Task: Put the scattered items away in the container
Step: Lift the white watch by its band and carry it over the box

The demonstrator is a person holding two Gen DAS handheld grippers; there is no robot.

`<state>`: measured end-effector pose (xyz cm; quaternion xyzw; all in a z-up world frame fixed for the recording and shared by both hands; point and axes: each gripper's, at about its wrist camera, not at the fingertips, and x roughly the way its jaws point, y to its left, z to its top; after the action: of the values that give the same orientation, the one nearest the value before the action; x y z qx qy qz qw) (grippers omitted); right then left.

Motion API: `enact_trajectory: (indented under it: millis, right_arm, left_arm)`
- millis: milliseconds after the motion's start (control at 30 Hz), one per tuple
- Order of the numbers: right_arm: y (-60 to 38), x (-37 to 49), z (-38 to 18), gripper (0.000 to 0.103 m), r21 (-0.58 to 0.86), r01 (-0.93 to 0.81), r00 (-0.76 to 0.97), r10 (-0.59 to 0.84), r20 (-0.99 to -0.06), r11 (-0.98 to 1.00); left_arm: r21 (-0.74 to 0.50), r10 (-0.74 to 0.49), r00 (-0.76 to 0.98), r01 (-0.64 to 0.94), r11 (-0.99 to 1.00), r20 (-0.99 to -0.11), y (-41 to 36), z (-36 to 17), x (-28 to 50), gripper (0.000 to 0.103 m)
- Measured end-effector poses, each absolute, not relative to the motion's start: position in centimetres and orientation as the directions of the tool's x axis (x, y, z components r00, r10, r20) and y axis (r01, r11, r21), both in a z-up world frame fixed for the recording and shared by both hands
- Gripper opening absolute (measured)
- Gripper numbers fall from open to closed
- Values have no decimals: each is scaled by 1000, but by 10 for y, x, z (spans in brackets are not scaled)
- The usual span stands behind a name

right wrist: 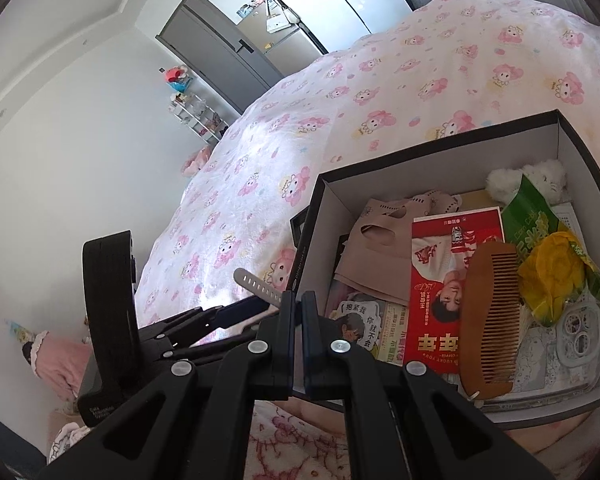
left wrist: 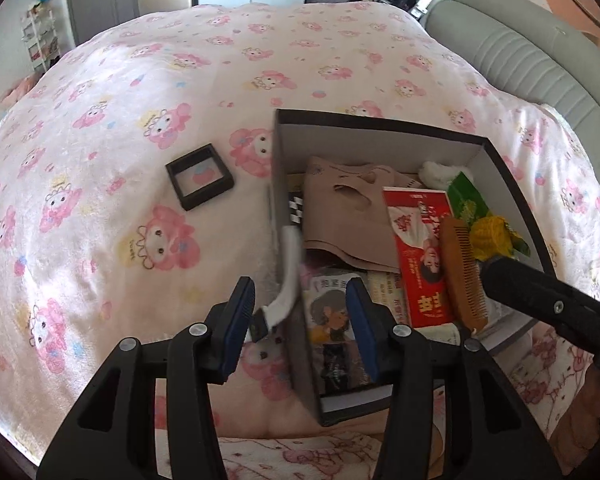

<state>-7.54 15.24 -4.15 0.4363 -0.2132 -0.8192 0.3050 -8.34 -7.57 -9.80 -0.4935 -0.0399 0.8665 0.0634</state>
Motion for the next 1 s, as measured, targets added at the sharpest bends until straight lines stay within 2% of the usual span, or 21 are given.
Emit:
enact_trajectory:
  millis: [200,400,500,567,633,700,733,900,1000]
  right_arm:
    - [139,-79,-59,2,615,314,-375,-690,-619,-723]
    - [115,-79,-56,2,592,353,-355,-689,-632,-725]
    - [105,-81,-56,2,571,367,-351,-678,-645,-734]
    - [101,-84,-59,2,551,363,-358,-659,-661,-751]
    - [101,-86,-63,2,513,350,-384,-620,-684,-784]
    - [105,-86,-70,2,473,319,-407,-569,-714,-821]
    - [107,-87,-74,2,471,307,-403,-561,-723,-827]
    - [125,-79,-81,2,496,274,-384,-567,-729,-824]
    - [140,-72,-78,2,514,256,-396,-574,-717,-818]
  left_arm:
    - [-252,185,-489,73,-965,-852,-126,-106,-87,47]
    - [-372,282,-515,80,-925,-810,-129,-115,-89,47]
    - [-506,411,-532,38,-862,-740,-129,-118,-97,47]
    - [-518,416,-529,52,-854,-740,-126,-122,-105,47]
    - [-522,418,-518,67,-850,-747,-124,-127,-111,41]
    - [-557,459,-495,63,-828,-738,-123,-133,-116,14]
    - [-585,487,-490,60,-809,-723,-123,-134,-116,10]
    - [-541,444,-506,54,-839,-740,-115,-124,-110,4]
    - [-588,471,-521,75,-805,-712,-122,-117,-103,2]
